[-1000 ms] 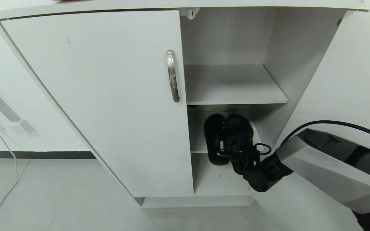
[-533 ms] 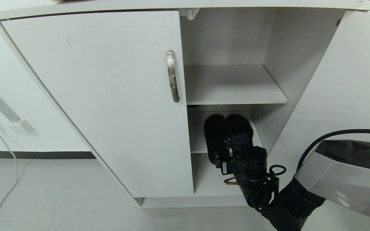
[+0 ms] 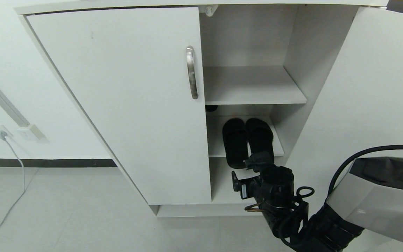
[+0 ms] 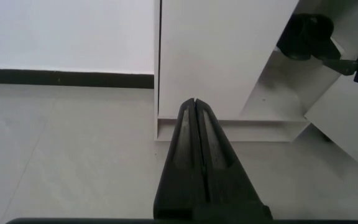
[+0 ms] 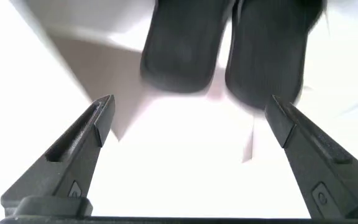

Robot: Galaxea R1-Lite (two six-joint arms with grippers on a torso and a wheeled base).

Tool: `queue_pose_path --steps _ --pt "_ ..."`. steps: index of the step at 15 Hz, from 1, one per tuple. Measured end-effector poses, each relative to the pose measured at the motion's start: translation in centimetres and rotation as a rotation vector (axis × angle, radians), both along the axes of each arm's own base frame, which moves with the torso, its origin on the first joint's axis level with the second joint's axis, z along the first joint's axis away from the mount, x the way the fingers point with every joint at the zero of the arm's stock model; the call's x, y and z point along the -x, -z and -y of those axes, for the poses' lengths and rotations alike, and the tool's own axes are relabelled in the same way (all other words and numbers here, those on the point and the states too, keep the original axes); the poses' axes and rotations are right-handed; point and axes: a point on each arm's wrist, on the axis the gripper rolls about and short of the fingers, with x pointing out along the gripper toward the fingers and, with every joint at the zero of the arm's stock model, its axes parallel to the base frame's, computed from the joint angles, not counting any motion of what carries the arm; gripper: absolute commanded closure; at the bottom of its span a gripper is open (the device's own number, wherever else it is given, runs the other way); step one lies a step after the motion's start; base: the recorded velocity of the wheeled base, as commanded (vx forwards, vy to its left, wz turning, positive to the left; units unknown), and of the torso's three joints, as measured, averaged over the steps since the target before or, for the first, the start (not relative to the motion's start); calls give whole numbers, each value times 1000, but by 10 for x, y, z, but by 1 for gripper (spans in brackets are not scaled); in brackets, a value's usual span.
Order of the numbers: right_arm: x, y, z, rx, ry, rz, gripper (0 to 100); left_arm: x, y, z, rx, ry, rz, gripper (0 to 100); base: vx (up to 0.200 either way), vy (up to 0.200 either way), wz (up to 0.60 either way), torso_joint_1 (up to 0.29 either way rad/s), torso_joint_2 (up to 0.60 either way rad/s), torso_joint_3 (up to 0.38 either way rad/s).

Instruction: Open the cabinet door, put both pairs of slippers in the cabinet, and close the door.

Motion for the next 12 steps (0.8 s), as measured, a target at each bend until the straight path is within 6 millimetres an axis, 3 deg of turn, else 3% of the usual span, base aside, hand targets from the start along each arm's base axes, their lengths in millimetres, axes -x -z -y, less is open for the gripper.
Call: queue_pose_path --steps 1,12 --pt "1 0 0 1 -2 -1 0 0 0 0 0 0 0 100 -200 0 0 2 2 2" --pt "4 -2 -1 5 -14 28 0 0 0 0 0 0 0 100 0 0 0 0 0 0"
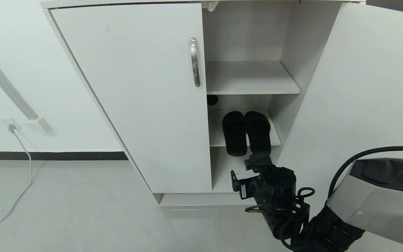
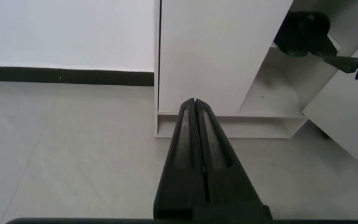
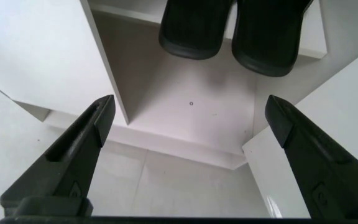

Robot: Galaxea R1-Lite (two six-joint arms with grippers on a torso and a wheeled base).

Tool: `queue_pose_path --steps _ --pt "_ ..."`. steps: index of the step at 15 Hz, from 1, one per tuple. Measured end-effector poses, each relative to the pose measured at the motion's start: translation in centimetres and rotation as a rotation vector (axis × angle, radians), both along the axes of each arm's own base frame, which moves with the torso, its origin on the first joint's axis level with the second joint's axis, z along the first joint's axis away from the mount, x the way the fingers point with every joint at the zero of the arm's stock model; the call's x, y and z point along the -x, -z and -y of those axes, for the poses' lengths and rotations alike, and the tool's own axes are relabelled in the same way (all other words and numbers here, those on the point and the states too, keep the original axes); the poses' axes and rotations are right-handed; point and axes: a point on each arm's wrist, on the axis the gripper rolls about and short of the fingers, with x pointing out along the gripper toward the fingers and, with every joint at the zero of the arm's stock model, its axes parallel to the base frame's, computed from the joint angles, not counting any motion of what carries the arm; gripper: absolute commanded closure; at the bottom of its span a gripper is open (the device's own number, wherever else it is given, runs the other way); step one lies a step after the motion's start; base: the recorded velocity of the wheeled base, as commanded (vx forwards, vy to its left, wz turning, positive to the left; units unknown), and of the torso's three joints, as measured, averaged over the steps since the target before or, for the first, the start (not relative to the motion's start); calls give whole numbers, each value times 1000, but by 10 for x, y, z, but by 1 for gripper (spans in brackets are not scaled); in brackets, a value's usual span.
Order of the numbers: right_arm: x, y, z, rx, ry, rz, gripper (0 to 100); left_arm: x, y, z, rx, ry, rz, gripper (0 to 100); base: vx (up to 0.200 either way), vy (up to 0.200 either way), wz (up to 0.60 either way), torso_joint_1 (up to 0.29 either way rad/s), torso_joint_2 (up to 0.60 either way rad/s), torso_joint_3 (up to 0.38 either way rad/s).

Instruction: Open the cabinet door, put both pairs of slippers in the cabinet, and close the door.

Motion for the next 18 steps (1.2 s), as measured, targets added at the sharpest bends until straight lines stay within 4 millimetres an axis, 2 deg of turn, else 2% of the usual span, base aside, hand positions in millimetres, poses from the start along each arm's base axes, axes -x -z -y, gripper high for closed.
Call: queue_pose_path --steps 5,15,18 --pt "0 0 0 1 0 -1 0 0 0 0 0 1 0 100 0 0 0 0 0 0" --pt "0 0 0 -5 0 6 0 0 0 0 1 0 0 100 0 0 0 2 3 187" --pt "0 -1 0 -7 1 9 0 0 0 0 4 -6 0 100 0 0 0 -1 1 28"
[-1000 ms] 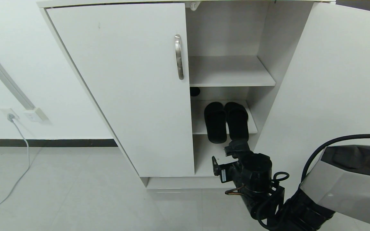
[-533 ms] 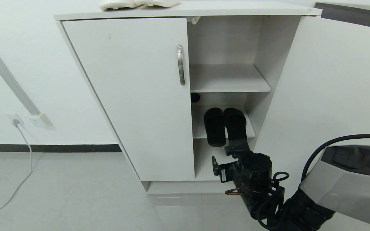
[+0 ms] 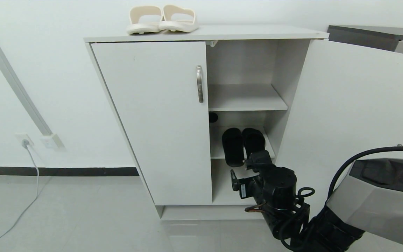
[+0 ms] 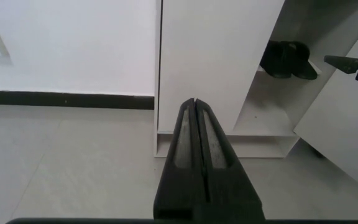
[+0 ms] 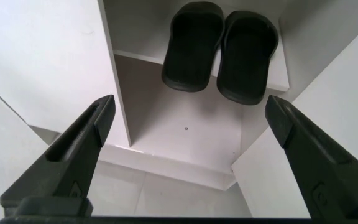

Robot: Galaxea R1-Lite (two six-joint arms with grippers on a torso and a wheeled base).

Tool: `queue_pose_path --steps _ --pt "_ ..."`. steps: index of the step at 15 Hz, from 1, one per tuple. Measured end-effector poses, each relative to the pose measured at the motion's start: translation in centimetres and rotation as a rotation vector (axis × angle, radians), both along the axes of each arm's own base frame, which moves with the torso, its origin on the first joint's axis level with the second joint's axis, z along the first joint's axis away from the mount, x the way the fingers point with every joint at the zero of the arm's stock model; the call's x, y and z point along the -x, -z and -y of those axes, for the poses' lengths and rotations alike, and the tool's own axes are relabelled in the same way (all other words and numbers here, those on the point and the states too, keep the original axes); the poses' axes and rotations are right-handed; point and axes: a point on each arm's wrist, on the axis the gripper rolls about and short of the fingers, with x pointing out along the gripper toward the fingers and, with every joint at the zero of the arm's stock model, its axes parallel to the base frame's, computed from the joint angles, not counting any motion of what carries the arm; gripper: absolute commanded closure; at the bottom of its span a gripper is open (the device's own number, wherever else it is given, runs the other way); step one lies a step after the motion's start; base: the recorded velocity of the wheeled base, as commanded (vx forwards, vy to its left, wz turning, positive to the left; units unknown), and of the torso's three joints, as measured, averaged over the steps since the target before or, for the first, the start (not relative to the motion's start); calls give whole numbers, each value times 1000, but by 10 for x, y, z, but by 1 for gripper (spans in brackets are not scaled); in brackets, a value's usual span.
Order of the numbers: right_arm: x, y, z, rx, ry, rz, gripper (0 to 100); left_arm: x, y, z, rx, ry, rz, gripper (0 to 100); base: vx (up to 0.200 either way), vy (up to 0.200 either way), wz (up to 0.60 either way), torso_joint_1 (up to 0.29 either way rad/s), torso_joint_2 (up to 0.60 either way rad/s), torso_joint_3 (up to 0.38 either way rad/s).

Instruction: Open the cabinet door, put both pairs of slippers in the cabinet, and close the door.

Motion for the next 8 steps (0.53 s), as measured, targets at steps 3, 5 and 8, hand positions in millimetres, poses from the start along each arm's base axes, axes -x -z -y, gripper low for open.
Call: queue_pose_path --steps 3,5,8 --pt "0 0 0 0 0 0 0 0 0 0 3 -1 0 100 0 0 0 0 0 0" --pt "0 0 0 -1 0 1 0 0 0 0 3 -1 0 100 0 0 0 0 0 0" --pt "0 0 0 -1 0 1 0 0 0 0 3 -1 0 100 0 0 0 0 0 0"
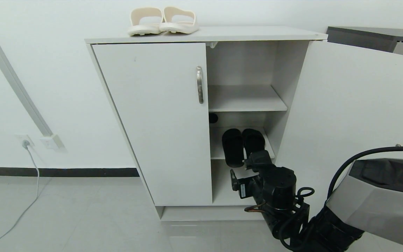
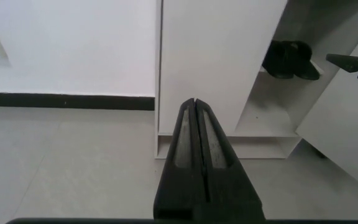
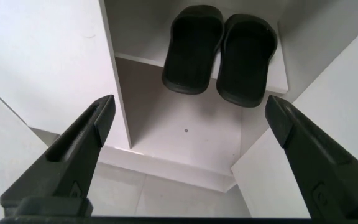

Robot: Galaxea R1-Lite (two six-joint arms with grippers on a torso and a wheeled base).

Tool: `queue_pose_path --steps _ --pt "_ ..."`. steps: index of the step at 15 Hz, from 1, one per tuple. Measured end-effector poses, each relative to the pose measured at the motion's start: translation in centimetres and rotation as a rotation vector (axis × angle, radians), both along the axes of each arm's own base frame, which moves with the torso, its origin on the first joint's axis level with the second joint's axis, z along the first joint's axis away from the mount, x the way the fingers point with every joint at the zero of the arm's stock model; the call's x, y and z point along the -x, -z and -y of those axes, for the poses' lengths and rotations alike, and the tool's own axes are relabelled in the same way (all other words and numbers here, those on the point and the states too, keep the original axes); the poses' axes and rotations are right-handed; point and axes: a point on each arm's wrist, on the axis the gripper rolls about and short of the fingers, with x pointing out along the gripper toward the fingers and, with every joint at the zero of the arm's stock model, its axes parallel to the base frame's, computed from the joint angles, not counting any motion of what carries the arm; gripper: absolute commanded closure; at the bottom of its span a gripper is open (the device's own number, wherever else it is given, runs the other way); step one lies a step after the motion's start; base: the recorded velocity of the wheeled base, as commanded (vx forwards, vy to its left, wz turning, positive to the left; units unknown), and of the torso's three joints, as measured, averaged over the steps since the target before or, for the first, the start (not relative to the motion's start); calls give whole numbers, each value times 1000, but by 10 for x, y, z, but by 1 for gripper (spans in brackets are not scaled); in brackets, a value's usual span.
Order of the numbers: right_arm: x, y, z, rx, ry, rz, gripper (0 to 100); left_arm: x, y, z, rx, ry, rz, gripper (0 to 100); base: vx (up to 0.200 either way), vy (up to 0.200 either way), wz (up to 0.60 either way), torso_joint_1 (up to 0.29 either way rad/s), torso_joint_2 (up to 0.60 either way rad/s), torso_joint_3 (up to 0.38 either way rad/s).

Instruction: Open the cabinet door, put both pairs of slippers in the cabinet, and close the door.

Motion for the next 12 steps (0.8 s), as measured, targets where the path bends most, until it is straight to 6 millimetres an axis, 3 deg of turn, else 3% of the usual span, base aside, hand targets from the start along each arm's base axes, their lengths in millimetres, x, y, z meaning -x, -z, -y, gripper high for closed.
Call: queue_pose_path --steps 12 --pt "0 0 0 -4 0 4 0 0 0 0 0 1 0 100 0 200 0 2 2 5"
